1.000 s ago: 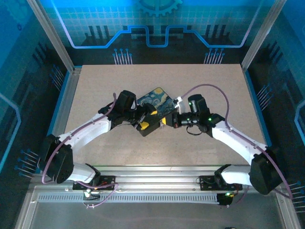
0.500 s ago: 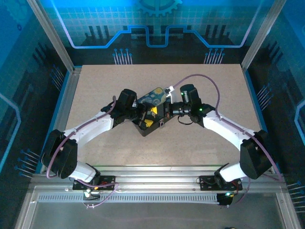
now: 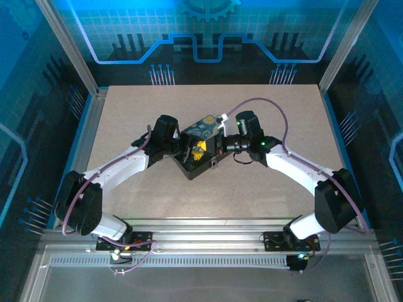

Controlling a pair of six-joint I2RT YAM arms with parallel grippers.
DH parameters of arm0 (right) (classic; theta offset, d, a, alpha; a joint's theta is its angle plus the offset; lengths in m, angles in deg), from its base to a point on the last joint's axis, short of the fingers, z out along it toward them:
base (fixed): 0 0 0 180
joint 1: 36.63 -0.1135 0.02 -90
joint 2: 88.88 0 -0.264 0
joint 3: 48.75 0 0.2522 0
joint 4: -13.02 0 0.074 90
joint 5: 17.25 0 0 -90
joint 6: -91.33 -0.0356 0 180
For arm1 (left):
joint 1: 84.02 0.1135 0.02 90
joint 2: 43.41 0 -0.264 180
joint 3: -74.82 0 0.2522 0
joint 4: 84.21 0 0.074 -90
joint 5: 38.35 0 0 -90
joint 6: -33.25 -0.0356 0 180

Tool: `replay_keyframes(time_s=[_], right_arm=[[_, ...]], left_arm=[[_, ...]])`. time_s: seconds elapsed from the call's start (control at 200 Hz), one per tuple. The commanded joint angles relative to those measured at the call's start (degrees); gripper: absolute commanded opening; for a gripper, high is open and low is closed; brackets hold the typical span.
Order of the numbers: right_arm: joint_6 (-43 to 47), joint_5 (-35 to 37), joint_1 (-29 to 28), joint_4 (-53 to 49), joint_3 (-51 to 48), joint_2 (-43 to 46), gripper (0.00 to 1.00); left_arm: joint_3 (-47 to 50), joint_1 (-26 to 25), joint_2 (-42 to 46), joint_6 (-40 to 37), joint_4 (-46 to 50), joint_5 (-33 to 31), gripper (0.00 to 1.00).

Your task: Unlock the padlock with the key

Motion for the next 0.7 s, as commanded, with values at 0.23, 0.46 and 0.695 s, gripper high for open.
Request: replay_keyframes(time_s=[0.23, 0.46, 0.695], right_arm=[[0.13, -1.05, -1.01, 0.79, 1.7, -0.68, 0.0], [0.05, -1.02, -1.01, 0.99, 1.48, -0.68, 0.0], [-0.15, -1.25, -1.01, 1.47, 1.33, -1.21, 0.0]], left_arm=[[1.45, 0.93, 0.71, -0.67, -0.68, 1.72, 0.31], [1.88, 1.19, 0.98, -0.77, -0.82, 1.73, 0.23], [2.15, 1.34, 1.18, -0.44, -1.42, 1.9, 0.21]])
